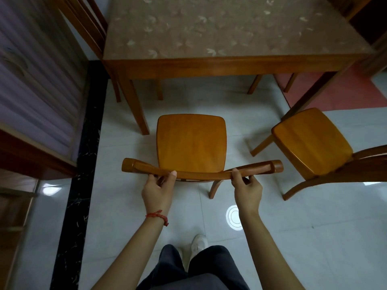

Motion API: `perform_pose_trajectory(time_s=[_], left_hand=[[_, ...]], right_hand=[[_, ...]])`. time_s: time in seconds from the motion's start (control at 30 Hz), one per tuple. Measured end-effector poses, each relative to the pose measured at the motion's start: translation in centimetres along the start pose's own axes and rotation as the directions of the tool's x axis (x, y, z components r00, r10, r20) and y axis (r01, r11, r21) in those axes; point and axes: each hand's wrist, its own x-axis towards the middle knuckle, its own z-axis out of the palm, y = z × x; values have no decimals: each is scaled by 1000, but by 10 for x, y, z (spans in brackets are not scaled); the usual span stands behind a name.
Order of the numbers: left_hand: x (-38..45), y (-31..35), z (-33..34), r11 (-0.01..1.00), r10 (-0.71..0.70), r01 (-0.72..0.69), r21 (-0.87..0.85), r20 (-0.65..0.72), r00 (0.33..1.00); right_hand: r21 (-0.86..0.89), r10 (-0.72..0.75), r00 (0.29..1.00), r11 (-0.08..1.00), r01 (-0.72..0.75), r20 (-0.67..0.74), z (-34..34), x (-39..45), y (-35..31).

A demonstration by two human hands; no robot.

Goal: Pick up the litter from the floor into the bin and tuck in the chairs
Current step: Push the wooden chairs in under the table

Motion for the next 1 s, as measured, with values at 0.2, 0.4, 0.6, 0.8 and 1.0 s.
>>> perform_pose_trajectory(time_s=[0.2, 0.4, 0.6, 0.8, 1.0], left_hand=[[22, 12, 22, 1000, 19, -18, 12, -57, 998], [48, 26, 44, 1000, 13, -13, 6, -102, 995], [76, 42, 67, 1000, 15, -13, 12, -124, 992], [125, 62, 88, 1000, 14, -18, -24, -157, 987], [187, 86, 102, 998, 13, -22, -56, -164, 986]], right_hand=[[-2, -32, 999, 999, 32, 23, 5, 29, -14], [-1, -56, 997, 998, 56, 53, 14, 59, -36], [-12, -96, 992, 995, 98, 82, 23, 96, -61], [-1, -126, 988, 992, 126, 94, 51, 136, -87], [6, -131, 986, 991, 131, 101, 90, 172, -122]])
